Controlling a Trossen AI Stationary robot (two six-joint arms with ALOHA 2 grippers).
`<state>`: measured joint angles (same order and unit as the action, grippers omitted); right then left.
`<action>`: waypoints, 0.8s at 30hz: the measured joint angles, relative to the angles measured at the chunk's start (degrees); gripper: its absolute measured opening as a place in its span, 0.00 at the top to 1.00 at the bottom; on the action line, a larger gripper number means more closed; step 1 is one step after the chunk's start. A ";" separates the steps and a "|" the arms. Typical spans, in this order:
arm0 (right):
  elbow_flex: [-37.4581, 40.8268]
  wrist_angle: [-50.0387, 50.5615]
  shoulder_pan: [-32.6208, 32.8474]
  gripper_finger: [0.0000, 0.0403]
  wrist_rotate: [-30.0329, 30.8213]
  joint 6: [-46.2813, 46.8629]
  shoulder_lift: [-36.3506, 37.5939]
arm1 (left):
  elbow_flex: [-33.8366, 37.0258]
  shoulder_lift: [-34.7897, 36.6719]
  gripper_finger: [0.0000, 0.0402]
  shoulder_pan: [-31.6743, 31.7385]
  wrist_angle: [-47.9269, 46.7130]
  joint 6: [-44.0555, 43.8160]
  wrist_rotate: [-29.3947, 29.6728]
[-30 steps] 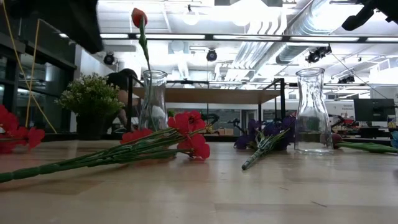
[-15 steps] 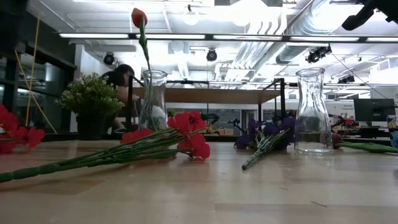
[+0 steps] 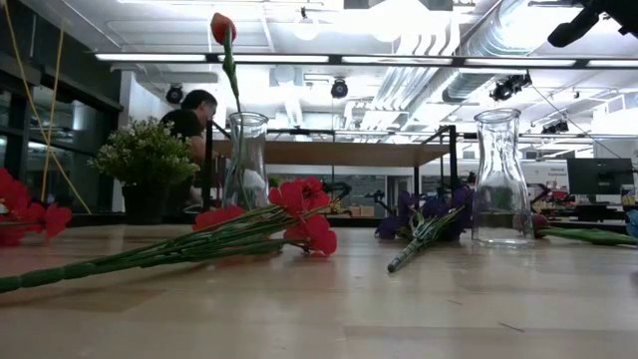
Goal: Pick and place flowers into a vace then onto a shelf
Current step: Put the left orange flowers into the left transparent vase
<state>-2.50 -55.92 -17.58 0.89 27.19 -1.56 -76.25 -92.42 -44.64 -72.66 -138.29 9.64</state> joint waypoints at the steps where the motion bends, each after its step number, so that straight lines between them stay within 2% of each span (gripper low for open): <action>1: 0.00 0.00 0.00 0.97 -0.15 0.00 0.00 | 0.00 0.00 0.75 0.00 -0.01 -0.05 0.00; 6: -0.02 -0.02 0.02 0.97 -0.72 -0.03 0.00 | 0.04 -0.55 0.75 -0.04 0.05 -1.86 -0.69; 16: 0.00 0.23 0.01 0.97 -0.75 -0.19 0.02 | 0.04 -4.35 0.75 0.00 3.34 -4.00 -6.83; 24: 0.00 0.52 0.02 0.97 -0.67 -0.20 0.00 | 0.04 -6.47 0.75 0.03 5.30 -4.64 -7.86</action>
<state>-2.50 -55.40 -17.56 0.22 26.99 -1.56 -76.20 -98.89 -44.62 -67.36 -142.93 1.78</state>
